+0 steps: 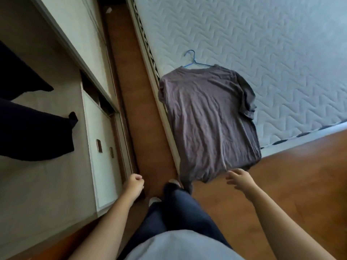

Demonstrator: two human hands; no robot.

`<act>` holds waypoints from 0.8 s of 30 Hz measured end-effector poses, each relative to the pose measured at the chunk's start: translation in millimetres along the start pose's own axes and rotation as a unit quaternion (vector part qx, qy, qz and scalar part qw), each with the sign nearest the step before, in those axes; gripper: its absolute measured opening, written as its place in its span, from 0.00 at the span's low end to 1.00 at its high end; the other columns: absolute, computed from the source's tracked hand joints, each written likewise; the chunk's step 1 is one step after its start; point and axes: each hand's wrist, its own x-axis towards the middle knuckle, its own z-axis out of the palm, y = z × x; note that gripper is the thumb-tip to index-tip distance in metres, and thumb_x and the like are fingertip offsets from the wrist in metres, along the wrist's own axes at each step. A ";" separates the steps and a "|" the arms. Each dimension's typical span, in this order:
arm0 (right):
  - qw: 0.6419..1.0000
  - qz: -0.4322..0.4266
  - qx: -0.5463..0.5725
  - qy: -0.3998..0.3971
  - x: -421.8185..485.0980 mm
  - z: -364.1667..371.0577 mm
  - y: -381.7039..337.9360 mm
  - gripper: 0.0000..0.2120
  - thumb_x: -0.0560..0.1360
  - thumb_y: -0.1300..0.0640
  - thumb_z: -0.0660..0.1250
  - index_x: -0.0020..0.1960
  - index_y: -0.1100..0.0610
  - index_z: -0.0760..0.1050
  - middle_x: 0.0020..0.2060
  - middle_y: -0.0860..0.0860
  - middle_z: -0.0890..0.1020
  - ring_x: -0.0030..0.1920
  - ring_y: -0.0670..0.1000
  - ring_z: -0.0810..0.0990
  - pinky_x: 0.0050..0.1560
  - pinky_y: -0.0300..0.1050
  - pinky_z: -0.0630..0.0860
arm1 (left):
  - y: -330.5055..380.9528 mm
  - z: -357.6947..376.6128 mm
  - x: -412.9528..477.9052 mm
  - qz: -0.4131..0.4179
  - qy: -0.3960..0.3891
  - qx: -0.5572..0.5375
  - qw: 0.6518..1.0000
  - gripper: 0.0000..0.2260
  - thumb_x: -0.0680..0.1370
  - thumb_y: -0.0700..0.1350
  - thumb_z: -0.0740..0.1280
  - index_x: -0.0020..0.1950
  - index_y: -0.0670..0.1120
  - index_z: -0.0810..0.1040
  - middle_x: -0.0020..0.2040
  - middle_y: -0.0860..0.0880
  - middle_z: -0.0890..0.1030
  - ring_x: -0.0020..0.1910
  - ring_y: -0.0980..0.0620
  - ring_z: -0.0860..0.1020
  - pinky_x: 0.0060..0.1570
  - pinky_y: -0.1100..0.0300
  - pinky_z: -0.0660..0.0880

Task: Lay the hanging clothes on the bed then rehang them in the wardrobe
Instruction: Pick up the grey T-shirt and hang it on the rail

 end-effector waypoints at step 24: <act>0.999 0.049 -0.005 -0.006 148.0 -240.8 -16.8 0.09 0.78 0.58 0.58 0.55 0.61 0.71 0.43 0.57 0.79 0.38 0.53 0.77 0.39 0.44 0.67 | 209.8 159.8 -10.2 0.112 0.096 0.091 0.985 0.10 0.76 0.41 0.60 0.57 0.43 0.75 0.55 0.43 0.79 0.54 0.44 0.77 0.50 0.56 0.70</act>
